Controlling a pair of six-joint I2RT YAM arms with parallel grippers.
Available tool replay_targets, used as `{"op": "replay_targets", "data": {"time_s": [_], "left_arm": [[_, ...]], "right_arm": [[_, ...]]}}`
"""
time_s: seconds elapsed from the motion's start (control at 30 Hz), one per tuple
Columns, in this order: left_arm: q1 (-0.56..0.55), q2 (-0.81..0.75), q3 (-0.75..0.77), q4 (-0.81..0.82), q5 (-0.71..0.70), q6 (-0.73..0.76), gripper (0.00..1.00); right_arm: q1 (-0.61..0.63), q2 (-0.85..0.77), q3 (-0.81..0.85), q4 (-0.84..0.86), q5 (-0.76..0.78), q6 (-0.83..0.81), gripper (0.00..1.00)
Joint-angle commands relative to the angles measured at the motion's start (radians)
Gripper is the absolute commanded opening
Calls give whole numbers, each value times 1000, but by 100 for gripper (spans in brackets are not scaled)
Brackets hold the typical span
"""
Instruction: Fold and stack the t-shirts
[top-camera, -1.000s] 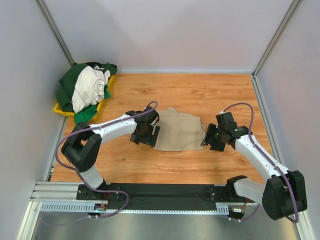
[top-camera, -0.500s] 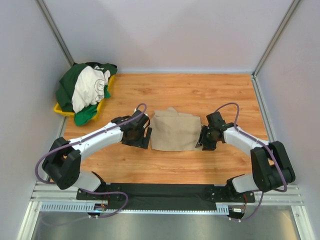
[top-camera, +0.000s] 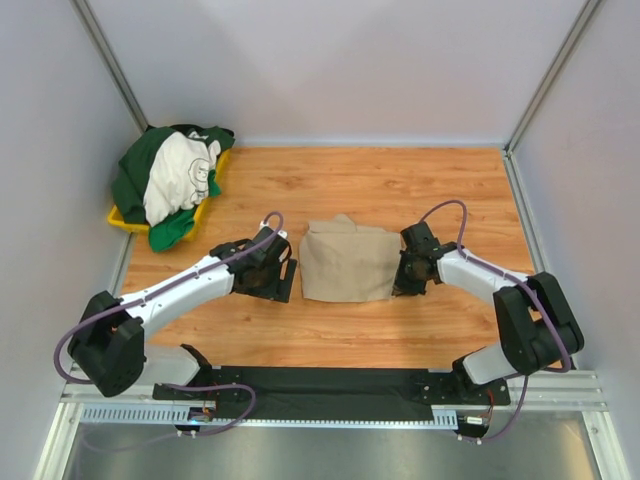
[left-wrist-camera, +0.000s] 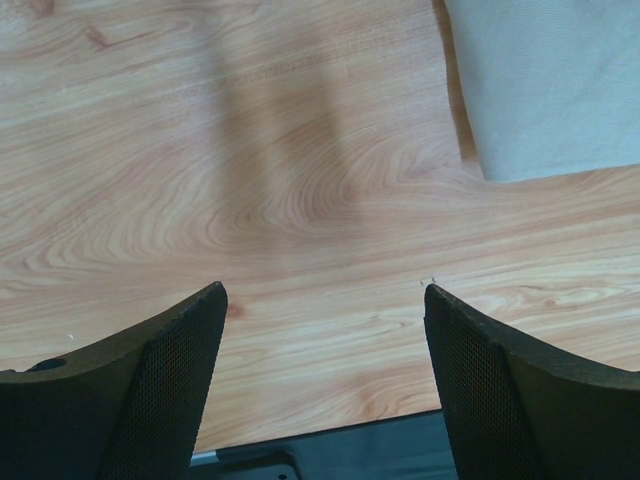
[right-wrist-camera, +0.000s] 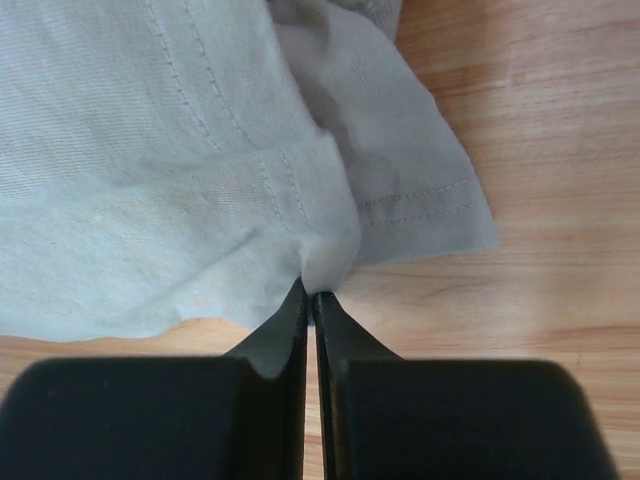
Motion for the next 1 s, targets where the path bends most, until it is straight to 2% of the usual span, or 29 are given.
{"op": "replay_targets", "data": {"time_s": [0.0, 0.13, 0.23, 0.27, 0.37, 0.4, 0.47, 0.5, 0.53, 0.57, 0.6, 0.7, 0.73, 0.83, 0.87, 0.93, 0.97], "left_arm": [[0, -28, 5, 12, -5, -10, 87], [0, -70, 37, -23, -17, -7, 87], [0, -117, 83, -77, -45, -10, 87], [1, -156, 97, -89, -51, -12, 87], [0, -247, 144, -129, -60, -10, 87], [1, -268, 167, -135, -60, -9, 87], [0, -322, 186, -134, -41, 4, 87], [0, -336, 189, -129, -28, 10, 87], [-2, -356, 187, -112, -10, 16, 87], [-2, -361, 186, -108, -2, 16, 87], [0, -364, 187, -106, -2, 16, 87], [0, -364, 190, -109, 12, 8, 87], [0, -368, 189, -109, 16, 8, 87], [0, -359, 187, -106, 27, 5, 87], [0, -353, 181, -100, 36, 5, 87], [0, -324, 172, -77, 80, 7, 87], [-2, -310, 154, -65, 102, 7, 86]], "right_arm": [[20, -28, 23, -41, 58, -2, 0], [82, -112, 159, -173, 97, 9, 0], [144, -134, 450, -315, 100, -3, 0], [158, -126, 635, -381, 98, -8, 0], [178, -44, 972, -493, 40, -29, 0], [183, -12, 1234, -521, 31, -37, 0], [191, 113, 1517, -607, 26, -61, 0], [191, 162, 1792, -638, 28, -69, 0], [192, 252, 1935, -659, 17, -72, 0], [191, 277, 2021, -672, 17, -68, 0], [191, 279, 2052, -652, 17, -65, 0], [189, 98, 1733, -482, 83, -68, 0], [191, 1, 1568, -456, 185, -80, 0], [154, -92, 1417, -539, 403, -100, 0], [131, -109, 1310, -604, 440, -97, 0], [24, -195, 1159, -623, 467, -77, 0], [-78, -232, 997, -592, 444, -74, 0]]}}
